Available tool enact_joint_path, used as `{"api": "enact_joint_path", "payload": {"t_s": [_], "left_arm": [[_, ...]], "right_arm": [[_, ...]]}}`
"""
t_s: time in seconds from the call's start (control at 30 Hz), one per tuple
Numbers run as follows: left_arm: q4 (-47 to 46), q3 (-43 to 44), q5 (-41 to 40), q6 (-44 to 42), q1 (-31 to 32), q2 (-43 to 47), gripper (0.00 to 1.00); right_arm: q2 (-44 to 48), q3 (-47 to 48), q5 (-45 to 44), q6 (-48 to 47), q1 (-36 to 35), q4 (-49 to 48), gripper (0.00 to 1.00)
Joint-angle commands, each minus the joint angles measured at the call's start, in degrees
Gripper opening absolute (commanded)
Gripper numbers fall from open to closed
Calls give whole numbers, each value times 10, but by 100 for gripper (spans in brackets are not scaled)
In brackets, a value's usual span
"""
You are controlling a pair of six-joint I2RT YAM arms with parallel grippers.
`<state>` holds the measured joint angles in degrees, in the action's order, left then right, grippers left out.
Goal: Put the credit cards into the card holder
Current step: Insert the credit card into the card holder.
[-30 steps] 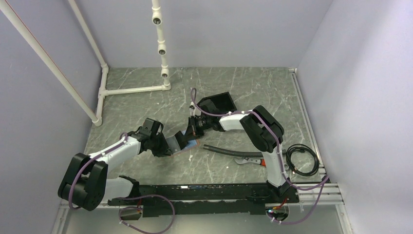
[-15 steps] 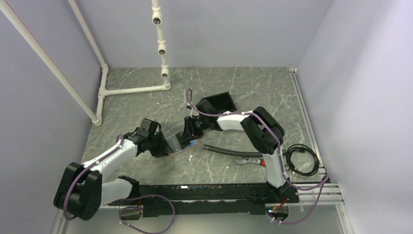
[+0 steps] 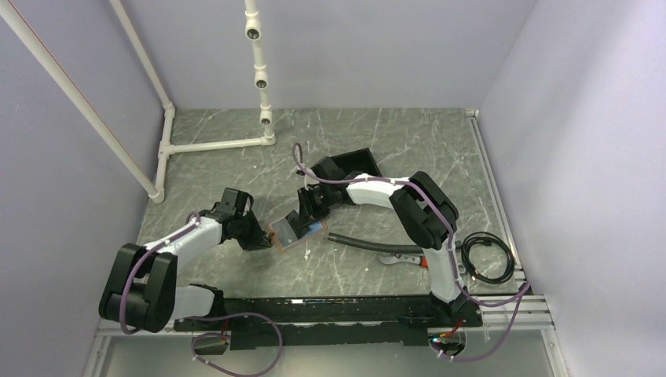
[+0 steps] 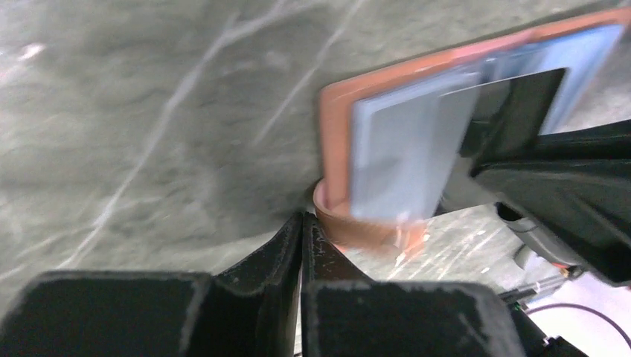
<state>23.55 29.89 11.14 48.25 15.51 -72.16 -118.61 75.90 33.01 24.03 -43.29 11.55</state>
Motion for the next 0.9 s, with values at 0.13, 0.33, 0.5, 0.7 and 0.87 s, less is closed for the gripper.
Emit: {"api": "enact_joint_path", "payload": {"t_s": [0.13, 0.33, 0.5, 0.7, 0.87], "left_arm": [[-87, -7, 30, -4, -1, -51, 8], [-72, -15, 32, -4, -1, -28, 8], [-69, -28, 33, 0, -1, -14, 8], [-88, -36, 46, 2, -1, -23, 8], [-116, -30, 67, 7, -1, -54, 6]], "right_arm": [[-23, 21, 32, 3, -55, -28, 19], [6, 14, -11, -21, -30, 20, 41], [30, 10, -56, -50, -31, 66, 52], [18, 18, -58, -57, -45, 73, 52], [12, 30, -62, -40, -100, 33, 44]]}}
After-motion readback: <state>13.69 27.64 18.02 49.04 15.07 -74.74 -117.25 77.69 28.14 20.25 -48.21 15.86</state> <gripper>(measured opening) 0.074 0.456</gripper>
